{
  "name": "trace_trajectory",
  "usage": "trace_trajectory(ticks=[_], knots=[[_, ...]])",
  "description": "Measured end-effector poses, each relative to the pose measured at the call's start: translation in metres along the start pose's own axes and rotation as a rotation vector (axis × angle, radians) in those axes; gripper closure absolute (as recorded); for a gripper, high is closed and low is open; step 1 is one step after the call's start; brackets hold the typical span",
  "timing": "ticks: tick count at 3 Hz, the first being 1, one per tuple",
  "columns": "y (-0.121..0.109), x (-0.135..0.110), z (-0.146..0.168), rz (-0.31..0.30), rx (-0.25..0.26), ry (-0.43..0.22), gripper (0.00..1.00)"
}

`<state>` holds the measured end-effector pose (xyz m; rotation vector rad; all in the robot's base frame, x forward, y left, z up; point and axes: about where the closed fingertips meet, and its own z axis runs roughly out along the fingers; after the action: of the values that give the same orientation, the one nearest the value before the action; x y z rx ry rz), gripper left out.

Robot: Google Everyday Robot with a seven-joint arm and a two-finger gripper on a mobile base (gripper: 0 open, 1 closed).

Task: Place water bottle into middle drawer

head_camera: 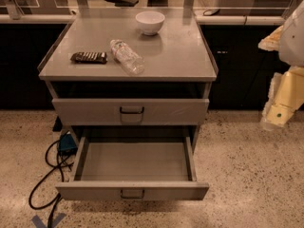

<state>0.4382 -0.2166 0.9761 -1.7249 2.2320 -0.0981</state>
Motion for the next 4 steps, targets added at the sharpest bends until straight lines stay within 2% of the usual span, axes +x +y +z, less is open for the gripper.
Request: trace_trajectory(ticks=[1,2,4], knots=[[-0.002,-0.002,0.001,-0.004,0.003,-0.003,0.00],[-0.023,-0.034,0.025,-0.066,-0.014,-0.033,0.00],[-0.107,-0.144,0.116,-0.174,-0.102,-0.081,0.00]])
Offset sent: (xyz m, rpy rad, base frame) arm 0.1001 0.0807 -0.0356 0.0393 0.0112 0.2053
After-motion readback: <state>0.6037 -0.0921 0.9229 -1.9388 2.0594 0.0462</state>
